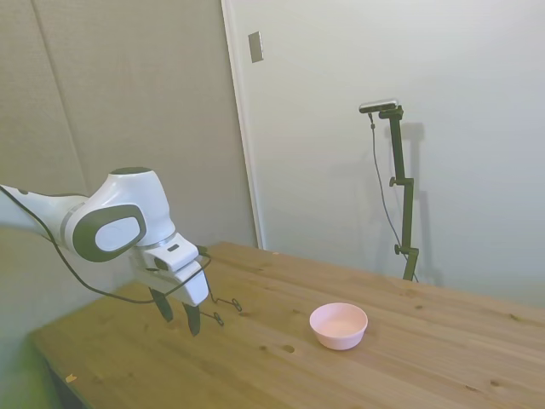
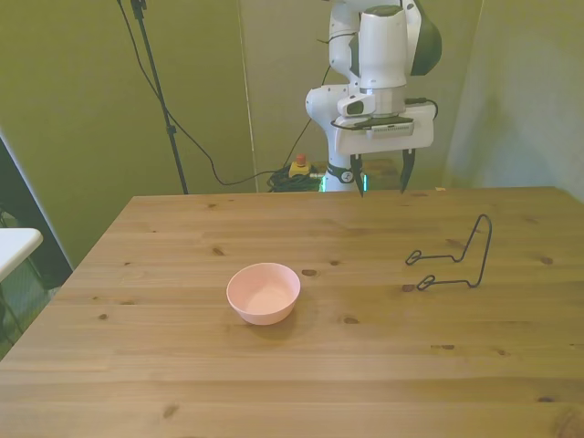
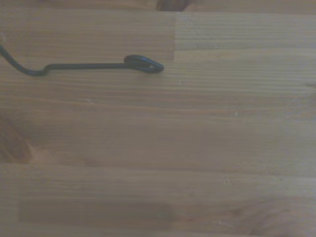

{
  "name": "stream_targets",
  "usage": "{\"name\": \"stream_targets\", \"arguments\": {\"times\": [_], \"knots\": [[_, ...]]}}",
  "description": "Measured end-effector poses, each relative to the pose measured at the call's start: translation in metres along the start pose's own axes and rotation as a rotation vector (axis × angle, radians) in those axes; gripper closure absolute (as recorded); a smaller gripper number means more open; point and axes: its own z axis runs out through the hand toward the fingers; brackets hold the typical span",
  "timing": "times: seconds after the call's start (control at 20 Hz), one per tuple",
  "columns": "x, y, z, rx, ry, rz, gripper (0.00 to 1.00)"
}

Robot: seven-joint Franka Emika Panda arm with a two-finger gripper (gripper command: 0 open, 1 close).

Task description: Load the bowl

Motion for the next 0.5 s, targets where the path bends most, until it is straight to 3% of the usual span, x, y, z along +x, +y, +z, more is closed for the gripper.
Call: {"name": "stream_targets", "arguments": {"times": [0.25,0.5], "knots": [[0.010,-0.013,-0.012,-0.040,0.052,-0.014,0.00],[0.072,-0.035,-0.034,-0.058,0.137,-0.001,0.00]]}}
